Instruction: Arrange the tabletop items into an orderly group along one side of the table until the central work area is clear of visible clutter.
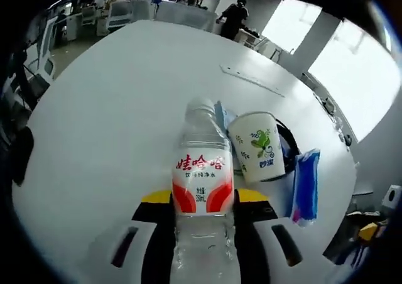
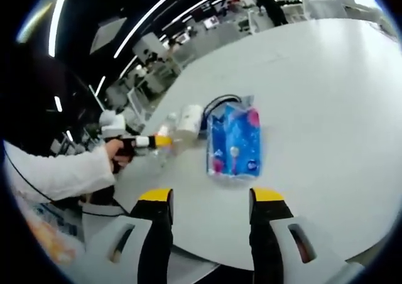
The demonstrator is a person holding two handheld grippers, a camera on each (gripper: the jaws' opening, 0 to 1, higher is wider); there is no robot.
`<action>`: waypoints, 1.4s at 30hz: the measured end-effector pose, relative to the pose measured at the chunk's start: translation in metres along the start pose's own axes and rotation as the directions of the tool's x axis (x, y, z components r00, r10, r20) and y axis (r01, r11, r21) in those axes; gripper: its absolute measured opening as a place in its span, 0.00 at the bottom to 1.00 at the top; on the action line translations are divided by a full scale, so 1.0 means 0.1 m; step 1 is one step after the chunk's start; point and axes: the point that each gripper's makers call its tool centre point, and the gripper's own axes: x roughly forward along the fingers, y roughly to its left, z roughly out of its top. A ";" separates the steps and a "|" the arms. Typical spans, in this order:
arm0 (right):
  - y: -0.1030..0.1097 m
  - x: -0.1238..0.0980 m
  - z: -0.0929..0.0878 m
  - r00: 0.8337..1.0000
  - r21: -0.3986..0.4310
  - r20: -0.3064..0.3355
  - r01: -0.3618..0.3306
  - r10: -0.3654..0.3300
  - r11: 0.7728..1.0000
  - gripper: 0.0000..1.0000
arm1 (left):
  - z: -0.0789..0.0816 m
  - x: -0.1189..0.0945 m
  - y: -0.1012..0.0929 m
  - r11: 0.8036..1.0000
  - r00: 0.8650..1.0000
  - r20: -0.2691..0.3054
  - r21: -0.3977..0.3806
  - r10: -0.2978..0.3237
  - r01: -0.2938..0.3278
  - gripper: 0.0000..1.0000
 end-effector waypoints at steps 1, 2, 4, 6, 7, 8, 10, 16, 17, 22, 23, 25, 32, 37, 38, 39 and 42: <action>0.02 0.01 0.01 1.000 0.003 0.002 -0.006 0.006 1.000 0.47 | 0.02 -0.02 0.00 1.000 1.000 0.015 -0.010 -0.003 0.004 0.33; 0.05 0.02 0.02 1.000 0.013 0.009 -0.018 0.018 1.000 0.47 | 0.05 -0.04 0.00 1.000 1.000 0.028 -0.021 -0.011 0.012 0.33; 0.12 0.05 0.07 0.999 0.034 0.026 -0.041 0.040 0.999 0.47 | 0.12 -0.10 -0.01 1.000 0.998 0.065 -0.015 -0.024 0.025 0.34; 0.19 0.07 0.13 0.997 0.049 0.044 -0.060 0.058 0.997 0.47 | 0.17 -0.16 -0.04 0.999 0.995 0.092 0.000 -0.040 0.040 0.34; 0.21 0.09 0.15 0.997 0.052 0.049 -0.067 0.064 0.996 0.47 | 0.19 -0.19 -0.06 0.999 0.993 0.105 0.006 -0.047 0.047 0.34; 0.25 0.10 0.19 0.996 0.050 0.057 -0.076 0.073 0.996 0.48 | 0.21 -0.21 -0.07 0.999 0.992 0.112 0.008 -0.054 0.054 0.34; 0.33 0.14 0.25 0.994 0.041 0.066 -0.091 0.089 0.995 0.48 | 0.24 -0.28 -0.10 0.998 0.989 0.134 0.011 -0.069 0.068 0.34; 0.62 0.25 0.44 0.981 0.033 0.097 -0.170 0.166 0.985 0.48 | 0.32 -0.54 -0.31 0.990 0.967 0.212 0.036 -0.142 0.138 0.35; 0.70 0.28 0.48 0.978 0.032 0.102 -0.188 0.184 0.982 0.49 | 0.33 -0.58 -0.33 0.989 0.964 0.220 0.045 -0.149 0.143 0.35; 0.97 0.35 0.65 0.963 0.007 0.115 -0.247 0.244 0.969 0.49 | 0.39 -0.81 -0.55 0.974 0.936 0.275 0.118 -0.220 0.195 0.35; 1.02 0.37 0.69 0.958 0.015 0.122 -0.261 0.258 0.965 0.49 | 0.40 -0.87 -0.64 0.965 0.927 0.282 0.161 -0.247 0.208 0.36; 1.15 0.39 0.83 0.944 0.021 0.150 -0.299 0.292 0.954 0.51 | 0.40 -0.98 -0.77 0.956 0.914 0.301 0.186 -0.274 0.225 0.36; 1.72 0.56 1.06 0.909 -0.060 0.119 -0.394 0.399 0.917 0.58 | 0.41 -1.24 -1.18 0.909 0.866 0.336 0.324 -0.369 0.262 0.36; 1.86 0.62 1.14 0.906 -0.084 0.117 -0.399 0.406 0.913 0.59 | 0.38 -1.40 -1.30 0.906 0.852 0.351 0.315 -0.388 0.282 0.36; 1.87 0.64 1.13 0.908 -0.085 0.110 -0.398 0.405 0.914 0.59 | 0.38 -1.42 -1.31 0.902 0.848 0.354 0.329 -0.393 0.281 0.36; 1.88 0.66 1.10 0.910 -0.089 0.097 -0.396 0.403 0.914 0.59 | 0.38 -1.44 -1.33 0.898 0.845 0.357 0.337 -0.399 0.282 0.36; 1.92 0.65 1.09 0.909 -0.098 0.091 -0.399 0.407 0.912 0.58 | 0.37 -1.54 -1.41 0.883 0.832 0.367 0.382 -0.417 0.273 0.36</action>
